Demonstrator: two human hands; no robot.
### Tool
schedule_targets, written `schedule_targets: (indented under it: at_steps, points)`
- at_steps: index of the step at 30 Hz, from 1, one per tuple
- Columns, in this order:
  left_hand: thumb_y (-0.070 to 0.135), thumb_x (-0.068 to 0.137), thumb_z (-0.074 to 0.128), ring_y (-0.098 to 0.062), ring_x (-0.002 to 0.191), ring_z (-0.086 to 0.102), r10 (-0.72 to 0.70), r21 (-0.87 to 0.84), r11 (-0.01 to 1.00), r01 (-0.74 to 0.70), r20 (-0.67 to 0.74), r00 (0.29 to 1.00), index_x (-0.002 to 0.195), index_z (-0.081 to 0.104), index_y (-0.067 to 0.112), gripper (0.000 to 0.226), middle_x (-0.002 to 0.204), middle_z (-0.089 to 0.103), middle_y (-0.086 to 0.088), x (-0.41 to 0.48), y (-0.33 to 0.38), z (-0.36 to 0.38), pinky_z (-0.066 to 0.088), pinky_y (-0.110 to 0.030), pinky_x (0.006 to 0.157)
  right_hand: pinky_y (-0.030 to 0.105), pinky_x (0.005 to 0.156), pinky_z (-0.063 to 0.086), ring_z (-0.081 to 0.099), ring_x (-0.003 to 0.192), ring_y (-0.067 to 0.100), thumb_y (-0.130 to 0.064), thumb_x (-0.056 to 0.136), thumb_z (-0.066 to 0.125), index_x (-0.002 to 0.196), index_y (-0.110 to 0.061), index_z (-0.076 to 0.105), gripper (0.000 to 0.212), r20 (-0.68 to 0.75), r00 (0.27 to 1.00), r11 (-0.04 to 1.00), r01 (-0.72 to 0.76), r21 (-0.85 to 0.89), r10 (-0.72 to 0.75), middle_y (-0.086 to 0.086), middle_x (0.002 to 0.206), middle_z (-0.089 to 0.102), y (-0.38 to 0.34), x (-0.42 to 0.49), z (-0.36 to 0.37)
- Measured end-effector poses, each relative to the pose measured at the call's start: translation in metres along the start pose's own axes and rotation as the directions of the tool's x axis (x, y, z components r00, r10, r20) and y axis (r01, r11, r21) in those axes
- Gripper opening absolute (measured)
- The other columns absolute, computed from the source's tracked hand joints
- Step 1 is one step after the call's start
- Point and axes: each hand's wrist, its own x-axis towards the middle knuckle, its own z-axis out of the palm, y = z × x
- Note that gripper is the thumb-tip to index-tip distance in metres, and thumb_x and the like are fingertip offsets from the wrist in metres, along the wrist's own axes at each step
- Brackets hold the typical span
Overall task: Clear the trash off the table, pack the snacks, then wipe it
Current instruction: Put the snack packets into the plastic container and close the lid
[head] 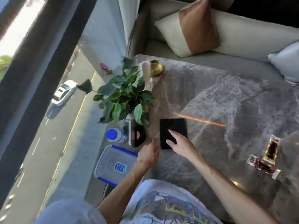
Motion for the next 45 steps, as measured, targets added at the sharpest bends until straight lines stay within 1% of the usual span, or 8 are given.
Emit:
schedule_targets:
  at_steps: [6,10,14,17,21,31,37,45]
  points:
    - [0.012,0.099,0.04,-0.018,0.144,0.034,-0.044,-0.046,0.998,0.033,-0.266,0.963,0.142,0.047,0.015,0.043,0.152,0.042,-0.003,-0.087,-0.094,0.004,0.033,-0.032,0.116,0.029,0.105,0.039,0.046,0.136,0.017,-0.062,0.088,0.049,0.147,-0.035,0.034,0.067,0.208,0.974,0.995,0.094,-0.022,-0.088,-0.007,0.151,0.043,-0.05,-0.009,0.06]
    - [0.0,0.093,0.046,-0.012,0.14,0.037,-0.214,-0.238,0.967,0.096,-0.539,0.815,0.132,0.056,0.009,0.041,0.145,0.051,-0.007,-0.114,-0.139,-0.004,0.026,-0.014,0.107,0.033,0.107,0.042,0.052,0.131,0.018,-0.062,0.086,0.051,0.147,-0.035,0.036,0.068,0.298,0.953,0.997,0.046,0.058,-0.062,-0.003,0.144,0.053,-0.07,-0.017,0.087]
    - [0.012,0.097,0.045,-0.026,0.143,0.035,-0.423,-0.35,0.892,0.287,-0.415,0.806,0.144,0.04,0.005,0.048,0.152,0.04,-0.013,-0.113,-0.173,-0.016,0.028,-0.034,0.116,0.035,0.099,0.049,0.062,0.115,0.018,-0.038,0.093,0.059,0.136,-0.021,0.055,0.047,0.334,0.941,0.984,0.0,0.18,-0.061,0.002,0.125,0.066,-0.076,-0.026,0.105]
    - [0.014,0.095,0.048,-0.029,0.132,0.049,-0.483,-0.462,0.834,0.303,-0.342,0.806,0.142,0.045,0.008,0.047,0.143,0.052,-0.014,-0.11,-0.183,-0.021,0.039,-0.04,0.109,0.033,0.08,0.053,0.062,0.104,0.019,-0.02,0.095,0.059,0.132,-0.013,0.057,0.037,0.408,0.912,0.893,-0.213,0.396,0.037,0.01,0.124,0.065,-0.086,-0.035,0.107]
    - [0.01,0.09,0.052,-0.036,0.106,0.064,-0.484,-0.468,0.834,0.292,-0.366,0.795,0.116,0.064,0.003,0.029,0.112,0.069,-0.021,-0.112,-0.174,-0.019,0.048,-0.04,0.087,0.039,0.088,0.053,0.062,0.116,0.029,-0.011,0.096,0.057,0.133,-0.008,0.055,0.037,0.37,0.926,0.828,-0.265,0.494,0.076,0.015,0.127,0.063,-0.084,-0.048,0.099]
    - [0.006,0.078,0.07,-0.036,0.088,0.068,-0.284,-0.515,0.842,0.164,-0.163,0.945,0.106,0.067,0.0,0.029,0.096,0.072,-0.021,-0.091,-0.03,0.073,0.05,-0.036,0.072,0.034,0.092,0.048,0.06,0.103,0.015,-0.008,0.086,0.069,0.133,-0.005,0.056,0.048,-0.033,0.962,0.676,-0.165,0.718,0.27,0.011,0.125,0.066,0.098,-0.13,0.005]
    - [-0.002,0.08,0.066,-0.042,0.098,0.065,-0.099,-0.477,0.876,0.065,-0.046,0.994,0.109,0.062,-0.005,0.029,0.104,0.068,-0.029,-0.079,0.109,0.182,0.052,-0.046,0.084,0.015,0.052,0.053,0.061,0.076,0.015,-0.003,0.091,0.062,0.134,-0.002,0.055,0.044,-0.001,0.861,0.39,-0.23,0.892,0.509,0.013,0.104,0.065,0.258,-0.228,-0.018]
    - [-0.001,0.077,0.068,-0.031,0.102,0.066,-0.013,-0.29,0.957,-0.004,-0.055,0.998,0.105,0.068,-0.002,0.028,0.105,0.072,-0.019,-0.076,0.201,0.266,0.048,-0.034,0.085,0.038,0.083,0.051,0.062,0.093,0.021,-0.015,0.089,0.067,0.134,-0.013,0.054,0.046,0.049,0.81,0.233,-0.225,0.946,0.584,-0.001,0.093,0.066,0.374,-0.288,0.013]
